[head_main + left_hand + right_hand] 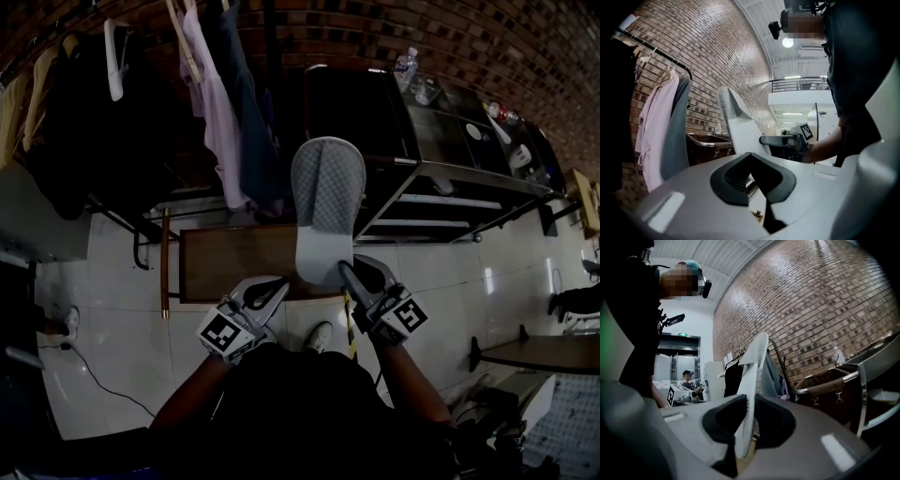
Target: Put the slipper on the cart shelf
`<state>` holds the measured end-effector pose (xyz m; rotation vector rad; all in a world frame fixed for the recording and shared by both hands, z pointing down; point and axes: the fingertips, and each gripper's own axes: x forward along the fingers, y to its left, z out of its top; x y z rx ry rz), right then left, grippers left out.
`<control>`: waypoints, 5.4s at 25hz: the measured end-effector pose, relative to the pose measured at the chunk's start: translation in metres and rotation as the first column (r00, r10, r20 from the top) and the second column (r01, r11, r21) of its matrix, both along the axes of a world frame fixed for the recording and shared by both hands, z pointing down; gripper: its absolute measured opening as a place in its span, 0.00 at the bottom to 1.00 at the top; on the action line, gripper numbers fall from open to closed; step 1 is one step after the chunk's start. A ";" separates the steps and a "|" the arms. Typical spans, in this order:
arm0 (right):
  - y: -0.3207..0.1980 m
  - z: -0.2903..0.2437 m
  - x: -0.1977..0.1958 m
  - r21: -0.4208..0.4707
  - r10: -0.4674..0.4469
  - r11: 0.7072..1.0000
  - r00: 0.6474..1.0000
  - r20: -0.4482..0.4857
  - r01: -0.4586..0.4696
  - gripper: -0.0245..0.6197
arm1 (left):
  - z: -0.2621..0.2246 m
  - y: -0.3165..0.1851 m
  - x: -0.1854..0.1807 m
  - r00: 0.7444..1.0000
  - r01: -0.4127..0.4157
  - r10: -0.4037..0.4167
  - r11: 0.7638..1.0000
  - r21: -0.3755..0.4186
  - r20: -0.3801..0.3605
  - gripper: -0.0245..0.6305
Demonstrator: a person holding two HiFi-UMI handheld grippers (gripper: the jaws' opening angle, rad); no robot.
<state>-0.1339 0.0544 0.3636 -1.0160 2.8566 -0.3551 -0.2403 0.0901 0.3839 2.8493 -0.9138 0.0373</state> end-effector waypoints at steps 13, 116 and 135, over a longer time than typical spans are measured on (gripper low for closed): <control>0.014 0.011 0.022 -0.003 0.184 0.983 0.983 -0.023 -0.184 0.12 | 0.019 -0.009 0.007 0.989 -0.149 0.149 0.989 0.017 -0.002 0.04; -0.103 0.248 0.444 -0.564 0.083 0.826 0.989 0.118 -0.002 0.12 | 0.065 -0.180 0.498 0.978 -0.157 0.166 0.985 -0.078 0.124 0.04; -0.198 0.286 0.442 -0.650 0.137 0.757 0.988 0.067 -0.061 0.12 | 0.080 -0.203 0.490 0.985 -0.077 0.089 0.993 -0.089 0.145 0.04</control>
